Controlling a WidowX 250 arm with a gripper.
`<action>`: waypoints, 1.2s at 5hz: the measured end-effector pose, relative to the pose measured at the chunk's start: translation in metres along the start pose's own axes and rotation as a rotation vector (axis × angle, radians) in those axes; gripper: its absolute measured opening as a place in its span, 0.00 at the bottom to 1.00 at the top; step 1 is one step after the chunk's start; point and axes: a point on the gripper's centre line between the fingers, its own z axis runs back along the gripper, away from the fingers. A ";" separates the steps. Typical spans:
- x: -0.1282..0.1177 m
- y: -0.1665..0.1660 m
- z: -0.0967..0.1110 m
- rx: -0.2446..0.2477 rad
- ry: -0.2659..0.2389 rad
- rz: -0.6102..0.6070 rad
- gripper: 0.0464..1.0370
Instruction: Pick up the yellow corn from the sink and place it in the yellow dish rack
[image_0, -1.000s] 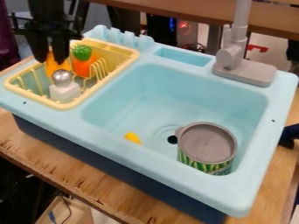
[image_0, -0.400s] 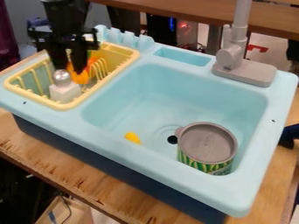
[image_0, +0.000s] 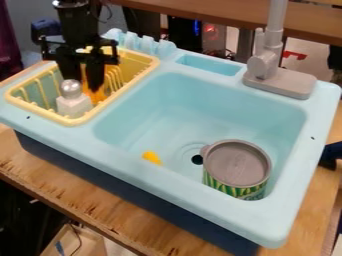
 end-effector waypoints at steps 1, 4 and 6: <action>-0.001 0.001 -0.002 0.004 0.000 -0.006 0.40; -0.002 0.002 -0.004 -0.036 0.006 -0.041 0.96; 0.017 -0.024 0.056 0.072 -0.095 -0.108 0.96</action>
